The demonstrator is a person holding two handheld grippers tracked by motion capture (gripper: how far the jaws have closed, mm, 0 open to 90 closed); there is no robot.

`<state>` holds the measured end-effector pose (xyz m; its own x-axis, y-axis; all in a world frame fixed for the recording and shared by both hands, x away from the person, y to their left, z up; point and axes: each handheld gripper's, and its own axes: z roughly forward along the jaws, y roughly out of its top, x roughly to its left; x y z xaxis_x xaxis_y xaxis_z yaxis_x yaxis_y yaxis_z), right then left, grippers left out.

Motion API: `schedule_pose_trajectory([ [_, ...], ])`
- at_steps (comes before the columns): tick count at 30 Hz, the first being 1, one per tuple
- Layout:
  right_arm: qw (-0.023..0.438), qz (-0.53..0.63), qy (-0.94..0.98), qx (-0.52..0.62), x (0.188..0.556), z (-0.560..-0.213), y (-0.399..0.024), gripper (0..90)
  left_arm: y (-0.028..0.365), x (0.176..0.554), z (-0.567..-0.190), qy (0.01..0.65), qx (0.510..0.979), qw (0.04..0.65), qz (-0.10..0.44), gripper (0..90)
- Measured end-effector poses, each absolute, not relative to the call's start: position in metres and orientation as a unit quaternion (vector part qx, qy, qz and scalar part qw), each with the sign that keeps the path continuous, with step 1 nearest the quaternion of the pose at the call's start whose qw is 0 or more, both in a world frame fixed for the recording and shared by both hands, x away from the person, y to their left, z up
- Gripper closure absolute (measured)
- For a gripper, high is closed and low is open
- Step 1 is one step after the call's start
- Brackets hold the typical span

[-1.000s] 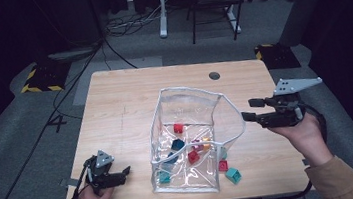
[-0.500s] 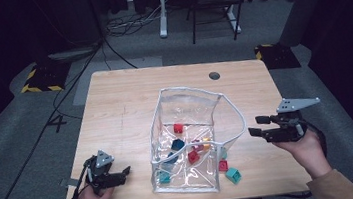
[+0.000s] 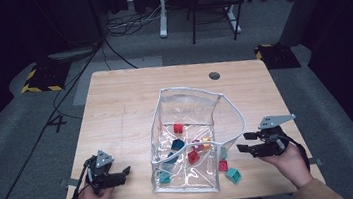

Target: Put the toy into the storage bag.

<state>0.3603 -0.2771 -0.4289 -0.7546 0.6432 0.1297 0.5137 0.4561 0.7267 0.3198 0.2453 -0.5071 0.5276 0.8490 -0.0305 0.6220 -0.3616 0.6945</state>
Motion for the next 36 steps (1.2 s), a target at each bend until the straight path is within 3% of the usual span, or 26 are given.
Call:
schedule_pose_trajectory([
  [12, 0.052, 0.379, 0.863, 0.329, 0.365, -0.466, -0.247, 42.5, 0.245, 0.32, -0.507, 0.455, 0.808, 0.334, 0.17, 17.9],
  [36, 0.068, 0.389, 0.858, 0.327, 0.38, -0.496, -0.23, 37.1, 0.245, 0.32, -0.507, 0.455, 0.808, 0.334, 0.17, 17.9],
])
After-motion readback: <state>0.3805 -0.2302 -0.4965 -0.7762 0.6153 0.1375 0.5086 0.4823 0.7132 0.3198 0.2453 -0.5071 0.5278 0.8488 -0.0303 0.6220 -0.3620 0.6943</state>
